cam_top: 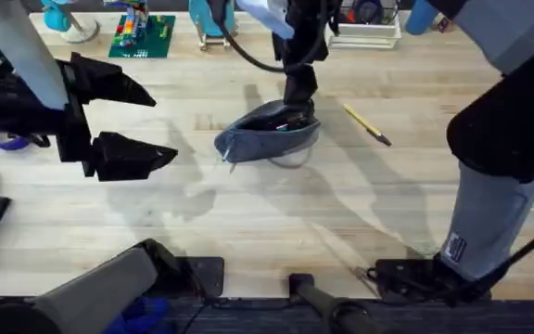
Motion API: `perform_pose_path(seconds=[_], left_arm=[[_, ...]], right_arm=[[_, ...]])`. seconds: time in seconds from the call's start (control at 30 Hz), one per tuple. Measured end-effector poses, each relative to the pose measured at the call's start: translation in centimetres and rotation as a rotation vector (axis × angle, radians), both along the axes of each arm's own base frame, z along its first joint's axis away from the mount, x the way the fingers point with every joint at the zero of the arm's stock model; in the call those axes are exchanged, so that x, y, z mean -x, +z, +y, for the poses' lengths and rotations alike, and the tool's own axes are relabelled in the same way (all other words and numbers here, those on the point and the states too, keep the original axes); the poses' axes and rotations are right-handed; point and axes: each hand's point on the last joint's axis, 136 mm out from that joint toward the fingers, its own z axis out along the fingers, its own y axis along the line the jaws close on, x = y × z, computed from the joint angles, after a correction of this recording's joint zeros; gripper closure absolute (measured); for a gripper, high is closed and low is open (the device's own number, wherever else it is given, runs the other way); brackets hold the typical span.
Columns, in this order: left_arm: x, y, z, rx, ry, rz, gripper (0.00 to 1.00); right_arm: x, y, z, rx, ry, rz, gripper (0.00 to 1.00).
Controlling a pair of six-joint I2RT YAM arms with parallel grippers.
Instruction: Unzip the bag, pick up the pens from the table one at a time and place them inside, then zip the bag closed.
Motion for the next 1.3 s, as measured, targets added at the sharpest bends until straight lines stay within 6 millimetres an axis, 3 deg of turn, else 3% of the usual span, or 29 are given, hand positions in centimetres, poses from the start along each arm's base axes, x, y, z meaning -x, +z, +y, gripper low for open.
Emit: perform_pose_path(seconds=[0.3,0.43,0.7,1.07,1.3], left_arm=[[0.0,0.0,0.0,0.0,0.0,0.0,0.005],[0.0,0.0,0.0,0.0,0.0,0.0,0.005],[0.0,0.0,0.0,0.0,0.0,0.0,0.004],[0.0,0.0,0.0,0.0,0.0,0.0,0.005],[0.0,0.0,0.0,0.0,0.0,0.0,0.005]], right_arm=[[-0.2,2.1,-2.0,0.02,-0.333,0.036,0.004],[-0.1,5.1,-3.5,-0.024,-0.427,0.004,0.005],[-2.0,11.2,-9.0,-0.189,-0.636,-0.087,0.005],[-0.9,11.8,-13.3,-0.25,-0.749,-0.129,0.005],[-1.3,10.8,-16.0,-0.243,-0.86,-0.093,0.005]])
